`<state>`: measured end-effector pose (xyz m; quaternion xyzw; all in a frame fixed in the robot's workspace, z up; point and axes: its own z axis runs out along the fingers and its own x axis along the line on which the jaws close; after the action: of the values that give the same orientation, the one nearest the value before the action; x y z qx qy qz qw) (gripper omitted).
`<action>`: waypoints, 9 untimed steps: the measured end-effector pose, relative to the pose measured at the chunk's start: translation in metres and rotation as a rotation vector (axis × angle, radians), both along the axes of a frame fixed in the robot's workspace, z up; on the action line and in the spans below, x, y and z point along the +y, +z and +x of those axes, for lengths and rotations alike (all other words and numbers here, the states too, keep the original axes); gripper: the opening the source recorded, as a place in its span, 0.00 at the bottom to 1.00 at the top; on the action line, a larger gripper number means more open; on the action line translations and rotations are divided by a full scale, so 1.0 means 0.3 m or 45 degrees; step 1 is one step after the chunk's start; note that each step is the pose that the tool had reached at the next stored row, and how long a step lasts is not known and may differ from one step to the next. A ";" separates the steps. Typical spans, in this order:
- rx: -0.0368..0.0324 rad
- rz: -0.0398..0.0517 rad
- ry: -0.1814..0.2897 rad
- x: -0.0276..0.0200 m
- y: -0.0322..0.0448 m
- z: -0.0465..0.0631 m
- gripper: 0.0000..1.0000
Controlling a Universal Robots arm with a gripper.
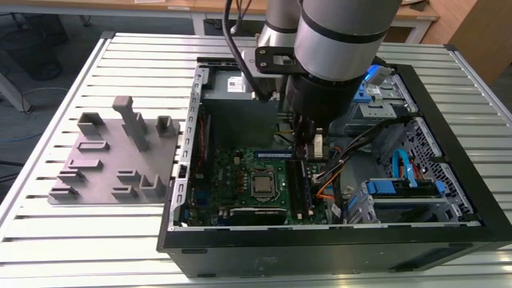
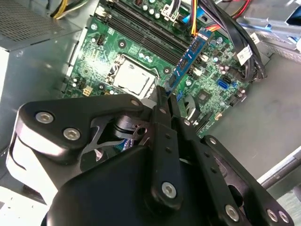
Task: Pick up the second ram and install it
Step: 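Pick up the second ram and move it above second insertion slot, then insert the second ram into the second slot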
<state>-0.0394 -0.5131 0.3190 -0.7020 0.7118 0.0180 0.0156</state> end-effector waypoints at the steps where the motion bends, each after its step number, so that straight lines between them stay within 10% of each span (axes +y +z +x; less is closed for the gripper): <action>1: 0.0001 0.000 0.000 0.000 0.000 0.000 0.14; 9: 0.0001 0.000 0.000 0.000 -0.001 0.000 0.14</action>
<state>-0.0393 -0.5131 0.3189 -0.7020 0.7118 0.0180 0.0155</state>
